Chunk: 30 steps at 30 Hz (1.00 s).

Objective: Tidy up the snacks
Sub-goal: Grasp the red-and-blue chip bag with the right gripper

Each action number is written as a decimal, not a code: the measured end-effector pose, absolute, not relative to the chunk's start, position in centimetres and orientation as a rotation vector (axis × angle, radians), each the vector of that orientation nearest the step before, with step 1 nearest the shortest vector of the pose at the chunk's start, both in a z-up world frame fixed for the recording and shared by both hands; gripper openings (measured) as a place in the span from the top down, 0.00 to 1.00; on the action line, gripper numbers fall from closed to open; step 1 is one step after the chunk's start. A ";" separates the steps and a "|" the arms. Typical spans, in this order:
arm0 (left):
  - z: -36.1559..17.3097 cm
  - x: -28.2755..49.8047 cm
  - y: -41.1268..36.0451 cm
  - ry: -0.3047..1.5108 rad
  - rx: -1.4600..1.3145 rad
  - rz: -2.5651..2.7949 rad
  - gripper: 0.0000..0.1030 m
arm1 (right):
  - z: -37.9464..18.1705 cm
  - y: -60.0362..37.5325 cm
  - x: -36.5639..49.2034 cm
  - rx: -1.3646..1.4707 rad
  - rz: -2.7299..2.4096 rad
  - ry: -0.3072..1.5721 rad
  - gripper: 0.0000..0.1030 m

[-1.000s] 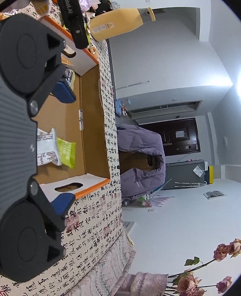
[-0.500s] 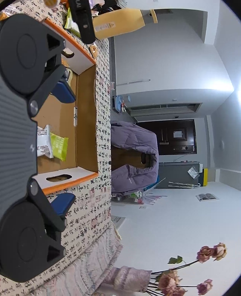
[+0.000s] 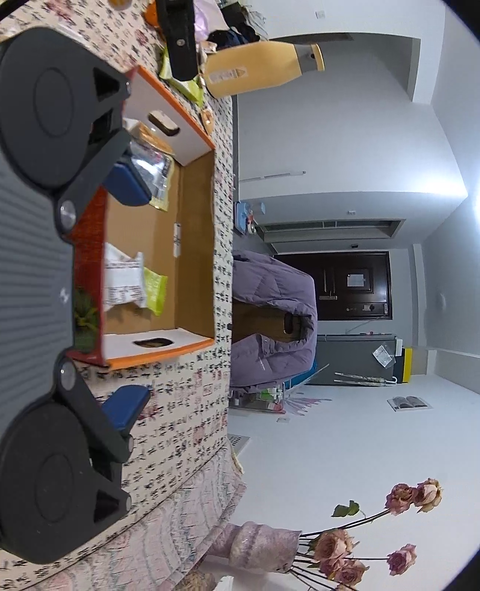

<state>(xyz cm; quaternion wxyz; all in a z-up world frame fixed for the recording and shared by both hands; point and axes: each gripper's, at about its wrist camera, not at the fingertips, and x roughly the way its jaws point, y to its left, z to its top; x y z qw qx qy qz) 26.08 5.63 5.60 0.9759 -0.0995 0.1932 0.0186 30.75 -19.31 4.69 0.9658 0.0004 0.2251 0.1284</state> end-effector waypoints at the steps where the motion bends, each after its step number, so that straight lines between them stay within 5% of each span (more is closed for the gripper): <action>1: 5.3 25.6 5.7 0.397 -0.198 0.035 0.00 | 4.5 -19.5 30.2 0.001 0.262 0.459 0.00; 30: -2.6 17.9 7.4 0.498 -0.199 0.067 0.00 | -1.8 -21.2 22.3 -0.015 0.261 0.589 0.04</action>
